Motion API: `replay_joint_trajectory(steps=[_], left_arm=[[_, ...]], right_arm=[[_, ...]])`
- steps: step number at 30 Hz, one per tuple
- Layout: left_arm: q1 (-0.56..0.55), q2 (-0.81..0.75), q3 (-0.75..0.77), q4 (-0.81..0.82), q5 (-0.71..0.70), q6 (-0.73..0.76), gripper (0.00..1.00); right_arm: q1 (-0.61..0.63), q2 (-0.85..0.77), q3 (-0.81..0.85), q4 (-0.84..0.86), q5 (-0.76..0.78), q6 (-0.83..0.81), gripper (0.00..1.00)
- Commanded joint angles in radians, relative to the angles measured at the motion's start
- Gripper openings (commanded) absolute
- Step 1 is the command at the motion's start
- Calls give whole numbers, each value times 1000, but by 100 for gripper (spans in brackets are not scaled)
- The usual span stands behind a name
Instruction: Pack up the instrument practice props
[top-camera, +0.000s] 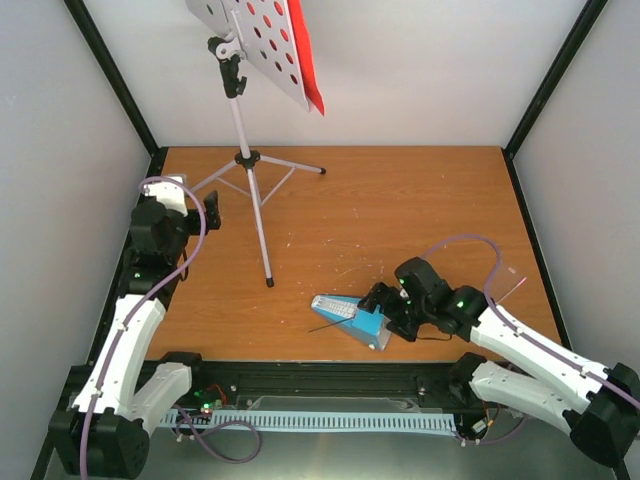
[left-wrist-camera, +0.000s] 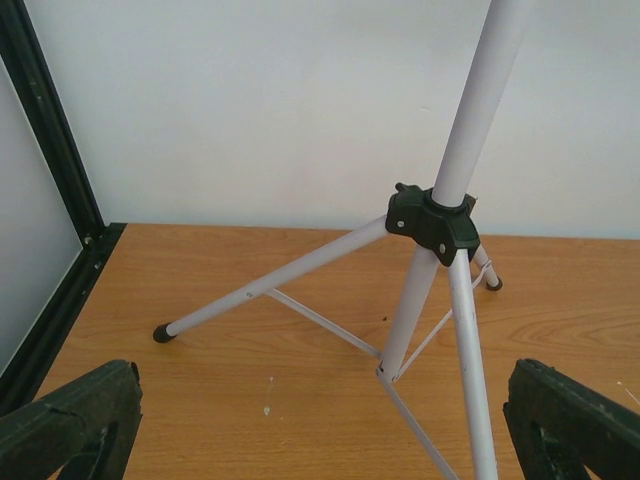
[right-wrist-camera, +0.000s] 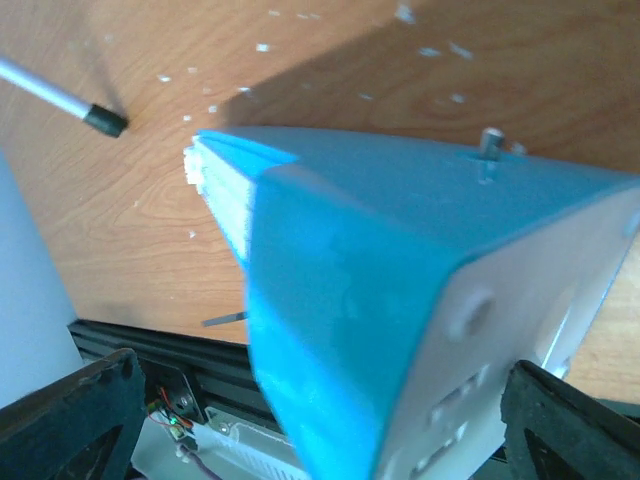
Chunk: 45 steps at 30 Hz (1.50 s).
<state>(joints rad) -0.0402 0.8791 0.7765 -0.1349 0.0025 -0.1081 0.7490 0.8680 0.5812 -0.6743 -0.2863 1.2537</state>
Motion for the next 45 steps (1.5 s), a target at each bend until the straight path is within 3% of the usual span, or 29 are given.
replay_joint_trajectory(steps=[1,4,8,11,16,21,25,30,45], left_arm=[[6,-39,-5,21,-9,14,99],[6,-41,-6,20,0,9,99],[7,-37,-3,20,19,1,99],[5,-38,-3,20,24,-1,99],[5,-40,-7,18,6,-7,100],[5,-40,-8,18,9,-14,99],[5,-66,-12,16,-26,-21,99],[5,-102,-26,26,-49,-25,100],[5,-147,-20,40,-13,-15,100]], right_arm=[[39,23,133,-65,109,-159,97],[39,-12,224,-214,185,-311,100],[39,-23,257,-146,133,-486,100],[52,108,331,-108,112,-617,100],[180,429,585,-234,354,-872,85],[273,670,738,-293,430,-1070,84],[281,780,726,-230,325,-1138,95],[292,893,798,-243,298,-1176,98],[291,1102,799,-250,381,-1279,87]])
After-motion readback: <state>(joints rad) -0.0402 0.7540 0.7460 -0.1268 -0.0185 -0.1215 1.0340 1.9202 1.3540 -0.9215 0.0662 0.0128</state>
